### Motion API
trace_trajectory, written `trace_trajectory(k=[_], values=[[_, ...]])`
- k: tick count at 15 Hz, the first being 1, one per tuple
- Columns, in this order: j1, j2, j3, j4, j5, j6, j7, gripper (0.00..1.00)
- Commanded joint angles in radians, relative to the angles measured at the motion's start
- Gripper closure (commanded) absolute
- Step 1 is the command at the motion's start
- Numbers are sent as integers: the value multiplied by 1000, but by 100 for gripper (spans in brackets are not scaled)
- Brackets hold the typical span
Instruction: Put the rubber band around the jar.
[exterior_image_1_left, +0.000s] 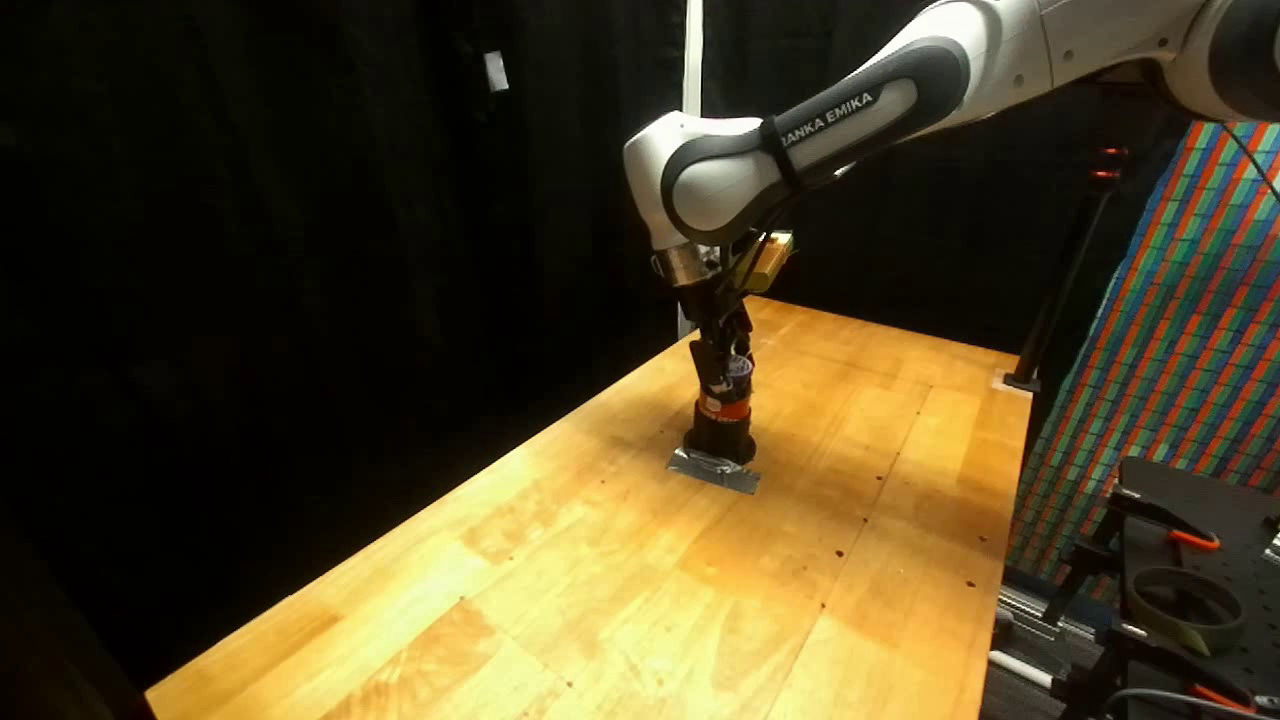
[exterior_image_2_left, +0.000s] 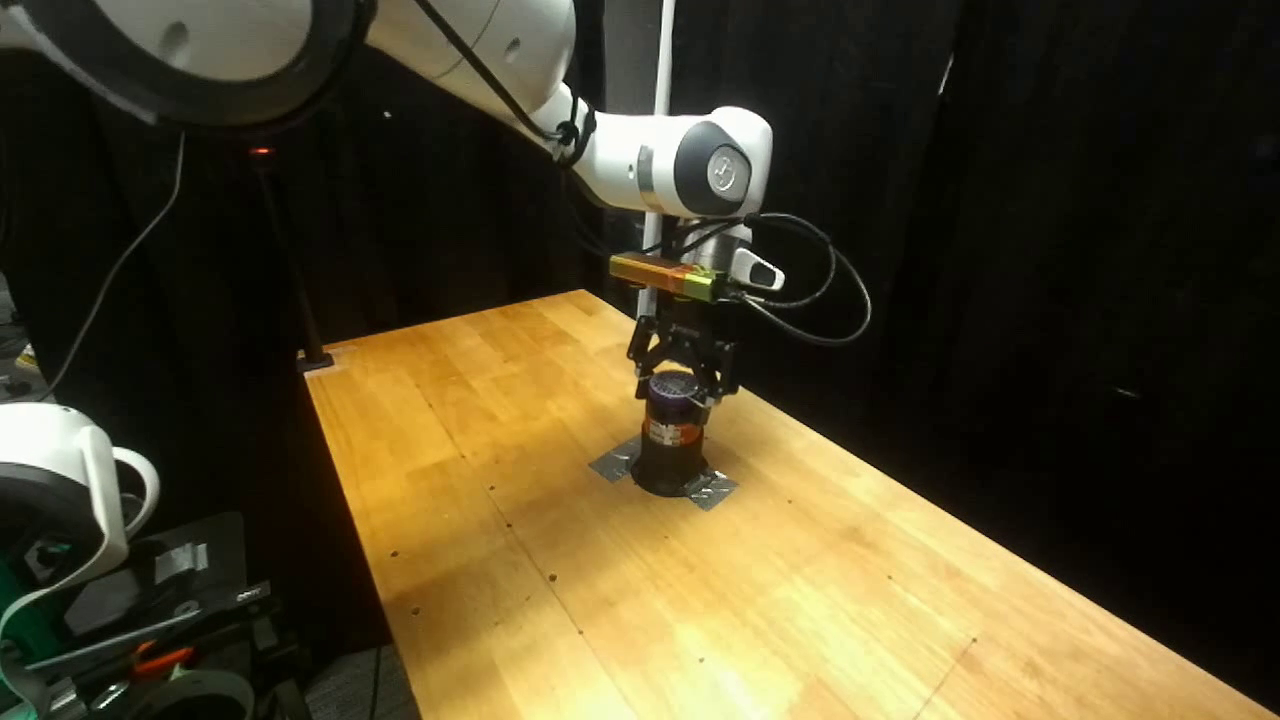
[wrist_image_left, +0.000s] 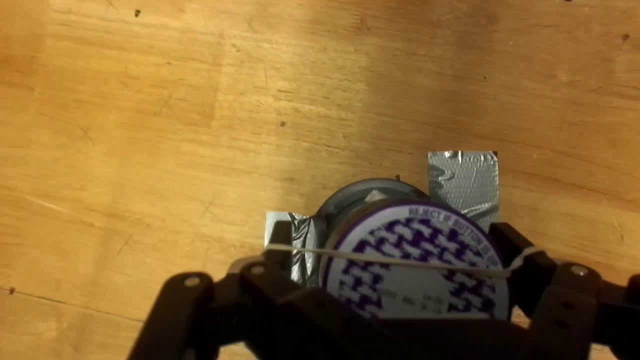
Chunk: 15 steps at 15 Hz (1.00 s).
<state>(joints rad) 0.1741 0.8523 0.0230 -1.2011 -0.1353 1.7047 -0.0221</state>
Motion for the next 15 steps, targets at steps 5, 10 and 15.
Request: trace_trajectory(k=[5, 10, 15], values=[[-35, -224, 6, -400, -11, 251, 5, 0], [-42, -337, -3, -637, -23, 529, 29, 25], [-25, -440, -30, -887, -47, 926, 106, 58]])
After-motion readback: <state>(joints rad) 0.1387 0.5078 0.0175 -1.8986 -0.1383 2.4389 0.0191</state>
